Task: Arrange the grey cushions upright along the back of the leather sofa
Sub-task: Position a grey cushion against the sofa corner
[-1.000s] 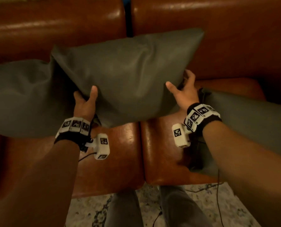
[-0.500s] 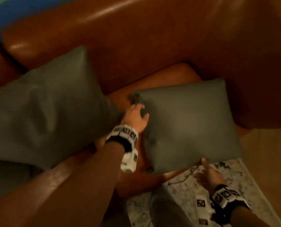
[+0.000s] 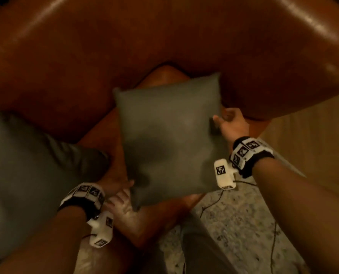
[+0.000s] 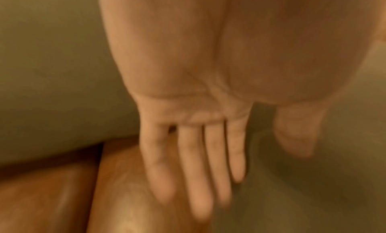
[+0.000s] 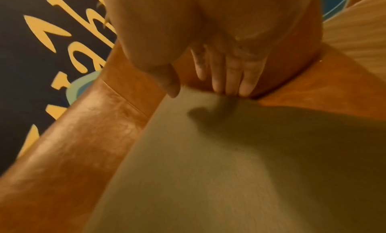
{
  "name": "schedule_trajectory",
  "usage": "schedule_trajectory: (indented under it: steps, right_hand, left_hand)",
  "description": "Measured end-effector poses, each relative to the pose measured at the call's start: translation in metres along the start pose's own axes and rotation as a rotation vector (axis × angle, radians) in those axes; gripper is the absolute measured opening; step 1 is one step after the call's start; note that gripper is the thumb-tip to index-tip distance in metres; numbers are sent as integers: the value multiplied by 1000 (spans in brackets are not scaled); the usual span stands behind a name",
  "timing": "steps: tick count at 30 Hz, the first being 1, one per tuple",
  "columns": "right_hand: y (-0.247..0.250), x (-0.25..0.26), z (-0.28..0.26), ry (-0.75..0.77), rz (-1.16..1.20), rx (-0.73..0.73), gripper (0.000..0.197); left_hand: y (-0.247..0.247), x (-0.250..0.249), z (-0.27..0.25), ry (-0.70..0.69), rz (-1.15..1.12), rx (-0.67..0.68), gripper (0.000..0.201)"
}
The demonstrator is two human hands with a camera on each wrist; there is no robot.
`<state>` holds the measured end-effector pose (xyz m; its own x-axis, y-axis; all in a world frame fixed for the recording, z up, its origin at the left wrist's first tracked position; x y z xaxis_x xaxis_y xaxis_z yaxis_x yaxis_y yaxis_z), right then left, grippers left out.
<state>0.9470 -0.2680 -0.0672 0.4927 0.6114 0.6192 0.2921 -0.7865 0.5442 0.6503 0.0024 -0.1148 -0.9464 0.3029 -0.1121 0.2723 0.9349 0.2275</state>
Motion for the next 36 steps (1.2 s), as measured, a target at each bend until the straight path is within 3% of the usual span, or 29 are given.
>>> schedule_trajectory:
  steps: [1,3,5,6,8,10,13,15,17,19,20,21,23,25,28,30,32,34,36]
  right_hand:
    - [-1,0,4,-6,12,13,36]
    - [-3,-19,0,-48,44,26,27]
    - [-4,-59,-21,-132,76,38,23]
    - [-5,-87,-39,-228,93,45,27]
    - [-18,-149,-80,-468,171,108,38]
    - [-36,-185,-102,-618,308,171,64]
    - [-41,-171,-67,-537,482,86,82]
    - [-29,-144,-38,-418,453,21,97]
    - [-10,-110,-18,-308,301,-28,76]
    - [3,-77,5,-206,181,-34,45]
    - [5,-64,15,-183,131,-25,41]
    - [4,-55,26,-172,85,-10,45]
    - [-5,-33,37,-148,-34,76,53]
    - [-23,-13,42,-141,-75,157,75]
    - [-49,24,42,-81,-100,199,85]
    - [-62,48,36,-26,-95,215,83]
    - [-62,72,33,57,-90,193,76]
    - [-62,104,29,164,-47,154,67]
    - [-66,137,23,259,6,139,55]
  left_hand:
    - [13,2,-1,14,95,-93,37]
    - [64,-25,-3,-117,145,-468,34]
    - [111,-72,-13,-319,42,-769,46]
    - [125,-94,-10,-386,50,-812,55]
    - [133,-133,8,-409,182,-744,70]
    - [132,-152,22,-371,234,-629,79]
    - [130,-139,27,-254,208,-564,80]
    - [125,-117,21,-181,225,-571,79]
    - [103,-87,8,-84,105,-493,76]
    - [63,-47,-4,76,-182,-231,51]
    - [43,-31,-14,171,-263,-103,42]
    - [40,-17,-15,222,-252,-77,39]
    - [60,-7,-7,202,-319,-275,29]
    - [87,-16,3,72,-585,-449,34]
    - [85,-37,15,-48,-1023,-348,60]
    - [88,-36,27,-71,-1133,-317,75]
    - [96,-28,21,-80,-1219,-372,87]
    - [109,-27,-12,-147,-1312,-477,67]
    - [118,-23,-33,-261,-1383,-577,31]
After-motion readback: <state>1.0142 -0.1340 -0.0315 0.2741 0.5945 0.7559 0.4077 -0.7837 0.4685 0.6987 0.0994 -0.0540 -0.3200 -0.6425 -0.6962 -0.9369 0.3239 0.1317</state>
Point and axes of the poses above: each hand's wrist, its own z-axis towards the middle knuckle, its own y-axis out of the back of the hand, x = y × z, the point moved 8 cm from there along z, towards the middle knuckle, and after that the axes turned 3 degrees about -x, right-handed, at the moved point
